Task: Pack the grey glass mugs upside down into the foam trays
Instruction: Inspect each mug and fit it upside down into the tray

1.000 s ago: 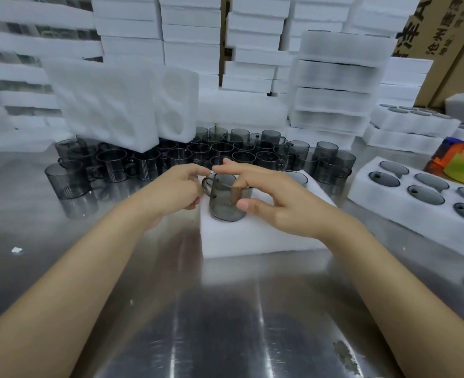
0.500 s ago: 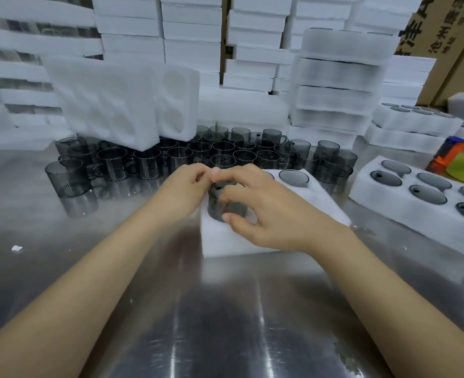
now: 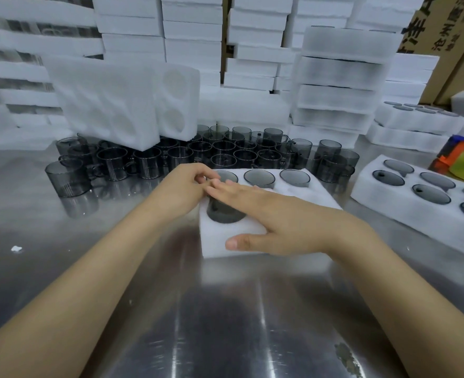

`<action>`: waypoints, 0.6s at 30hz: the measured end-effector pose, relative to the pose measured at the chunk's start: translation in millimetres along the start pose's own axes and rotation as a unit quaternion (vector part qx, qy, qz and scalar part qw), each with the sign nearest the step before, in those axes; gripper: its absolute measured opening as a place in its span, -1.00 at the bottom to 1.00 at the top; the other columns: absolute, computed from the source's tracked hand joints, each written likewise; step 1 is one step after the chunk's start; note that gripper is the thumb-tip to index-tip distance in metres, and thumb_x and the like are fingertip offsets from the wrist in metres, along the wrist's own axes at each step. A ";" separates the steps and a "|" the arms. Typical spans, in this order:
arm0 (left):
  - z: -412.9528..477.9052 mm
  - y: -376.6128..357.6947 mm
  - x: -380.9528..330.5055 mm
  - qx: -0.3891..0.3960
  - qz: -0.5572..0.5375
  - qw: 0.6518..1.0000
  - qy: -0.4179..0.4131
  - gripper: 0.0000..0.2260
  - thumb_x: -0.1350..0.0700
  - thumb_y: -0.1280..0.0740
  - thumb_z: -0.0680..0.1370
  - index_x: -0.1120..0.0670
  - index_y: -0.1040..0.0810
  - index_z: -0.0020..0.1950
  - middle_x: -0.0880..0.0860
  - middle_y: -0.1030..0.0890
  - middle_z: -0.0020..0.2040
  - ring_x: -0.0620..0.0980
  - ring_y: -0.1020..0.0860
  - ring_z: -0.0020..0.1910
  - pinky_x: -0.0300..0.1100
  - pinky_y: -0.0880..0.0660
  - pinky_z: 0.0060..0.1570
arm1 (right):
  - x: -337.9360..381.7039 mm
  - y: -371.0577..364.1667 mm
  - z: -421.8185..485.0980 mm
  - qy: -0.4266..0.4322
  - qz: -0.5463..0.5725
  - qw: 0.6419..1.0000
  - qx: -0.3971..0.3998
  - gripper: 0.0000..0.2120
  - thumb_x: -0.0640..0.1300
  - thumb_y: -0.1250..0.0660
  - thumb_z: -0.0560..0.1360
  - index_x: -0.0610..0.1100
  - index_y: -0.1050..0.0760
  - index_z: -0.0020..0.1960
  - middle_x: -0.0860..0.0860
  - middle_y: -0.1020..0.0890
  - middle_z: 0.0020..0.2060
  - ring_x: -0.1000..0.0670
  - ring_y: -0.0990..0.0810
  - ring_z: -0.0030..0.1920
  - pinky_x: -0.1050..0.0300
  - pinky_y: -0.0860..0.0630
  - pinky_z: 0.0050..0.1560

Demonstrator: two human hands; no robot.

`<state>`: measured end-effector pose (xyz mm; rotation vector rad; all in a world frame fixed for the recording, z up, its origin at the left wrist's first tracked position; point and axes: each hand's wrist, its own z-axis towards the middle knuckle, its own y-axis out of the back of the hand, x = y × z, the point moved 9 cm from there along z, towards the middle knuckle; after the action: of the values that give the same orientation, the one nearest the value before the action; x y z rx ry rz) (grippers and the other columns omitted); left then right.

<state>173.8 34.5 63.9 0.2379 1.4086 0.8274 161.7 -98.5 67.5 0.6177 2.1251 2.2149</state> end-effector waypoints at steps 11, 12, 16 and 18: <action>1.1 -2.5 2.4 0.003 0.021 1.000 -0.020 -0.89 0.14 -0.33 0.57 0.01 -0.64 0.02 -0.01 -0.50 -0.10 -0.18 -0.43 -0.20 -0.28 -0.36 -0.13 | 2.5 -8.9 3.0 -0.012 -0.013 1.000 0.023 -0.33 0.14 -0.27 0.55 0.08 -0.06 0.56 0.09 0.01 0.56 0.21 0.11 0.52 -0.05 0.22 0.53; 0.8 -2.2 2.8 0.001 0.025 0.999 -0.020 -0.90 0.12 -0.33 0.57 0.00 -0.64 0.01 0.01 -0.50 -0.07 -0.19 -0.42 -0.19 -0.29 -0.35 -0.14 | 1.4 -2.1 3.5 -0.012 0.035 0.999 -0.003 -0.44 0.11 -0.28 0.55 0.13 -0.20 0.50 0.10 -0.19 0.53 0.21 -0.07 0.51 -0.01 0.11 0.54; -1.2 -4.5 3.7 0.027 0.025 0.999 -0.005 -0.82 0.02 -0.26 0.61 0.03 -0.63 0.05 0.07 -0.60 0.06 -0.06 -0.53 -0.04 -0.14 -0.46 0.02 | -52.0 54.6 -11.3 -0.064 0.270 0.925 -0.261 -0.79 -0.18 -0.29 0.58 0.10 -0.58 0.08 -0.02 -0.70 0.01 0.03 -0.67 0.03 0.11 -0.57 0.10; -3.1 -6.6 5.8 0.057 -0.007 0.998 0.020 -0.76 -0.11 -0.25 0.59 -0.01 -0.63 0.05 0.07 -0.62 0.08 0.03 -0.59 0.00 -0.05 -0.50 0.13 | -103.0 77.0 -35.6 -0.133 0.261 0.867 -0.403 -0.75 -0.31 -0.23 0.57 -0.03 -0.60 0.01 -0.03 -0.70 -0.05 0.11 -0.66 -0.08 0.26 -0.52 0.00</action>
<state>173.1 32.5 54.8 0.2993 1.4964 0.7438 266.6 -167.0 113.6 1.3905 0.7937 2.7271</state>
